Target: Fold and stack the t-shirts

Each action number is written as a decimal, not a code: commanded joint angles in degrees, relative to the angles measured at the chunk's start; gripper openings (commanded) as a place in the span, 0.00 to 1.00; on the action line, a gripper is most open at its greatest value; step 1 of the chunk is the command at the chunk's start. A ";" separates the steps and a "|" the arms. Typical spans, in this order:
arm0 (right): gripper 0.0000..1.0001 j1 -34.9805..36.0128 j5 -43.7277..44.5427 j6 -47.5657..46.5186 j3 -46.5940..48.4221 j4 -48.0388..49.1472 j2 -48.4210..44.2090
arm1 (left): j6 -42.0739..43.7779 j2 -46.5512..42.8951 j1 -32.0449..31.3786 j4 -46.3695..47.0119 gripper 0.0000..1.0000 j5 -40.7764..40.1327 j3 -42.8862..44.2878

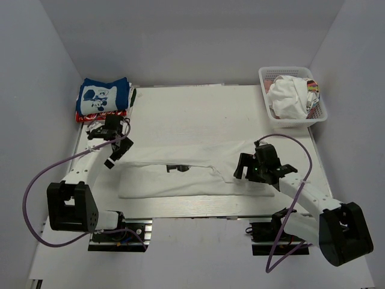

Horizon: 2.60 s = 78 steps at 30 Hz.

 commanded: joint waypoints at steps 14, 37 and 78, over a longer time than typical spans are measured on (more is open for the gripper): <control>0.90 -0.31 1.95 4.37 1.87 -1.37 9.16 | 7.92 17.15 -9.72 13.01 1.00 10.49 -1.99; 0.90 -4.01 5.56 -16.10 52.57 4.88 49.00 | -3.60 1.78 -28.00 -16.34 1.00 5.92 -0.60; 0.90 -5.33 -7.91 -13.90 108.30 -10.94 83.19 | 14.95 33.53 -50.50 3.63 1.00 22.98 32.98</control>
